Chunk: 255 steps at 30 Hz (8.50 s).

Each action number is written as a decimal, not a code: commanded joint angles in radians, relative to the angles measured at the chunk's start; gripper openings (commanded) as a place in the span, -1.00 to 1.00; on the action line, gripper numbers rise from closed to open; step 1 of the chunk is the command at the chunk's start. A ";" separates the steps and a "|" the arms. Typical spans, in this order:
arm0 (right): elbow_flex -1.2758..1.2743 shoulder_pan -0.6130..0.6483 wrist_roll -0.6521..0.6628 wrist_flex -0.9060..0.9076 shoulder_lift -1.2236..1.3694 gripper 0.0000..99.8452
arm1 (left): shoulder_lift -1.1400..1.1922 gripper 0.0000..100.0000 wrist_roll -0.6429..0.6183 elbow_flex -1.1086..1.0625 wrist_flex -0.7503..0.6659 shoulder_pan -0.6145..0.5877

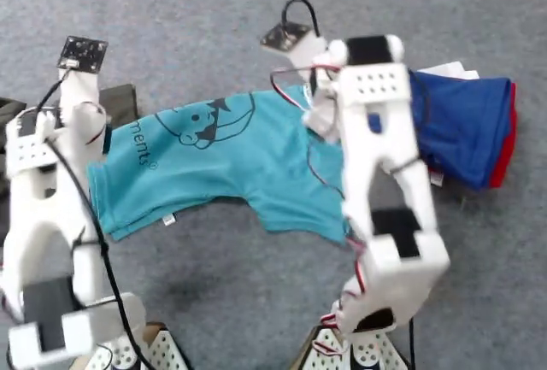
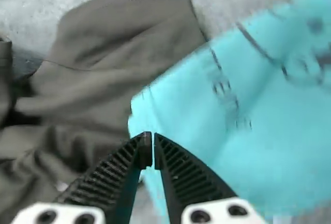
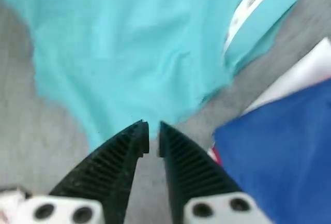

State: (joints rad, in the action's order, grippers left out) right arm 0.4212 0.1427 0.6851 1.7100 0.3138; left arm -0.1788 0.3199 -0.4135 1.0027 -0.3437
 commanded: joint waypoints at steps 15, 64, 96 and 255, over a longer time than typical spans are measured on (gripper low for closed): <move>1.112 -0.025 -0.184 -0.026 1.041 -0.96 | 0.574 -0.94 -0.417 0.303 -0.138 -0.094; 1.237 -0.034 -0.189 0.057 0.679 -0.96 | 1.303 -0.93 -0.494 2.069 0.758 -0.544; -0.444 0.057 0.281 0.038 -0.280 -0.81 | 0.242 -0.94 -0.287 0.113 -0.044 -0.153; 0.177 0.064 0.183 0.057 0.077 -0.97 | 0.247 -0.93 -0.304 -0.042 -0.338 -0.213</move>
State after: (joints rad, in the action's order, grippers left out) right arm 0.8431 0.1811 0.8769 1.7576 0.5762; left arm 0.1158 0.0253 -0.4595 0.6743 -0.5585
